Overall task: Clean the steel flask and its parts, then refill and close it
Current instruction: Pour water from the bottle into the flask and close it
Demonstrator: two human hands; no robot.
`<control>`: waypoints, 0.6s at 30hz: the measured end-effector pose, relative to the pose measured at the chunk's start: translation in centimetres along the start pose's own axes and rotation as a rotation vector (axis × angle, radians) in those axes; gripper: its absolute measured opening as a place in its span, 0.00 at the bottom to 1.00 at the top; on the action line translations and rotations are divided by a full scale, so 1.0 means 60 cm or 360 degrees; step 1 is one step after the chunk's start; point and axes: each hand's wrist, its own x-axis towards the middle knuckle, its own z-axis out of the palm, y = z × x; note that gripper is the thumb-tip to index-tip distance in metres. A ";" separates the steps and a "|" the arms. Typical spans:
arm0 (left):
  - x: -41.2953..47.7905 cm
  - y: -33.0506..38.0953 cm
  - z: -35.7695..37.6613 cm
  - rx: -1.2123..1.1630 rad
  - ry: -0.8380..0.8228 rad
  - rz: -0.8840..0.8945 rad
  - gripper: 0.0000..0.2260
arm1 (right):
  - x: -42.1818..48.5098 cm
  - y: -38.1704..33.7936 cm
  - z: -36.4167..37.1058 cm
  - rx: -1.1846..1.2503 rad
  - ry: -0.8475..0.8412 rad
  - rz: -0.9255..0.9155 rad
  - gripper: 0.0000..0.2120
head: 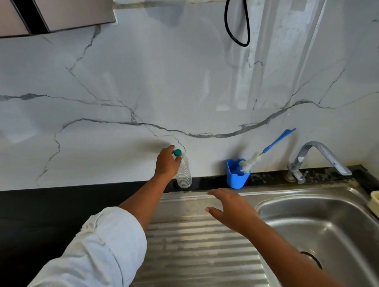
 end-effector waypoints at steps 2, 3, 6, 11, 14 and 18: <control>-0.002 -0.002 0.000 -0.0013 0.0002 -0.0013 0.25 | 0.003 -0.005 0.000 -0.0013 0.0016 -0.0017 0.27; -0.004 -0.004 0.000 -0.0002 0.0002 -0.0013 0.26 | 0.004 -0.008 0.000 -0.0024 0.0025 -0.0029 0.28; -0.010 -0.009 -0.002 0.0046 0.0003 -0.0016 0.31 | 0.006 -0.015 -0.002 -0.0053 0.0042 -0.0056 0.30; -0.039 -0.023 -0.002 0.0174 0.0012 0.0139 0.33 | 0.005 -0.027 -0.007 -0.0151 0.0110 -0.0070 0.32; -0.068 -0.025 -0.003 0.0313 -0.0064 0.0239 0.35 | 0.005 -0.034 -0.011 -0.0215 0.0153 -0.0052 0.33; -0.110 -0.018 -0.008 0.0394 -0.0079 0.0352 0.37 | 0.002 -0.047 -0.016 -0.0248 0.0186 -0.0016 0.35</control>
